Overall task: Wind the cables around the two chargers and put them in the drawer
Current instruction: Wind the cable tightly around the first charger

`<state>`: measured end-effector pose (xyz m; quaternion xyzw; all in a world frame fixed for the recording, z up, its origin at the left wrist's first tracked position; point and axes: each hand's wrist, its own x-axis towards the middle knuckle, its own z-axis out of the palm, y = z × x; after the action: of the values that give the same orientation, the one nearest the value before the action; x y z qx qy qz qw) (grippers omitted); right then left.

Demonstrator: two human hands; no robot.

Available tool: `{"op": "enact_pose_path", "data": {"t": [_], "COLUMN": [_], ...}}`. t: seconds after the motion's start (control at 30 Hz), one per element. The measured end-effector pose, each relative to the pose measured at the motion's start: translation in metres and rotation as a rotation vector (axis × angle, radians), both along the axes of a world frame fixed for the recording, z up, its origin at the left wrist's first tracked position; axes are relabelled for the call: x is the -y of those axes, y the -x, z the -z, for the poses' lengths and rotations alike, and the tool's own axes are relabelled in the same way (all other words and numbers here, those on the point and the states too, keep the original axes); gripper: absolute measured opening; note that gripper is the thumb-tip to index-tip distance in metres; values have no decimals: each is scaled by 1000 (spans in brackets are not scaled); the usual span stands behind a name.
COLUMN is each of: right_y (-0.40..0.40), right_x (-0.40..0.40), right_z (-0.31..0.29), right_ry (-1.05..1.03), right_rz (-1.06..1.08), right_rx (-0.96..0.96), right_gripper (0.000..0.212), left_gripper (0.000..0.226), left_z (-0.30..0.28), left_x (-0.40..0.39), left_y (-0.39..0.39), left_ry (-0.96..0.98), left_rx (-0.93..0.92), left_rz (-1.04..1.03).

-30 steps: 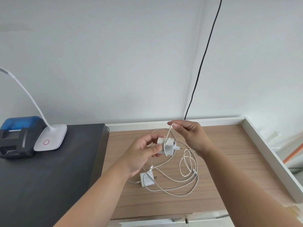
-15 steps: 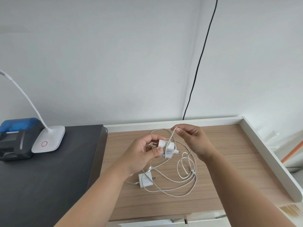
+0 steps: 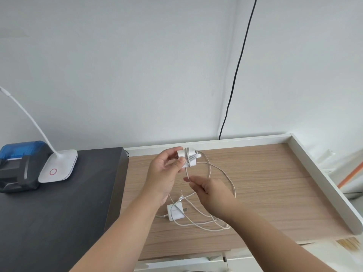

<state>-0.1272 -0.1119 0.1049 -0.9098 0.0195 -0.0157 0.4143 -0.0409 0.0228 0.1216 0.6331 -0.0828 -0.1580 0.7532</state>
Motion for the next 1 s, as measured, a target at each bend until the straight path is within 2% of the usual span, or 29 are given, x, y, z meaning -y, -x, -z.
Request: {"op": "enact_pose_path", "data": {"t": [0.13, 0.27, 0.37, 0.5, 0.57, 0.67, 0.8, 0.9, 1.0], "right_y": [1, -5, -12, -18, -20, -21, -21, -17, -12], "right_x": [15, 29, 44, 56, 59, 60, 46, 35, 24], "right_z": [-20, -43, -52, -52, -47, -40, -39, -33, -18], "right_ry": [252, 391, 428, 364, 238, -58, -406, -688, -813], "right_rz": [-39, -88, -63, -94, -75, -33, -42, -6, 14], "right_rx": [120, 191, 247, 287, 298, 238, 170, 46, -49], "right_gripper": [19, 19, 20, 16, 18, 25, 37, 43, 29], "left_gripper": [31, 32, 32, 31, 30, 30, 28, 27, 27], "left_z": [4, 1, -3, -12, -16, -21, -23, -23, -20], "left_x": [-6, -3, -2, -7, -10, -13, -11, -8, -5], "left_y": [1, 2, 5, 8, 8, 9, 13, 14, 17], "left_ry": [-288, -491, -595, -661, -605, -359, -49, 103, 178], "left_rx": [207, 453, 636, 709, 616, 391, 194, 84, 22], "left_rz": [27, 58, 133, 260, 312, 395, 428, 416, 395]}}
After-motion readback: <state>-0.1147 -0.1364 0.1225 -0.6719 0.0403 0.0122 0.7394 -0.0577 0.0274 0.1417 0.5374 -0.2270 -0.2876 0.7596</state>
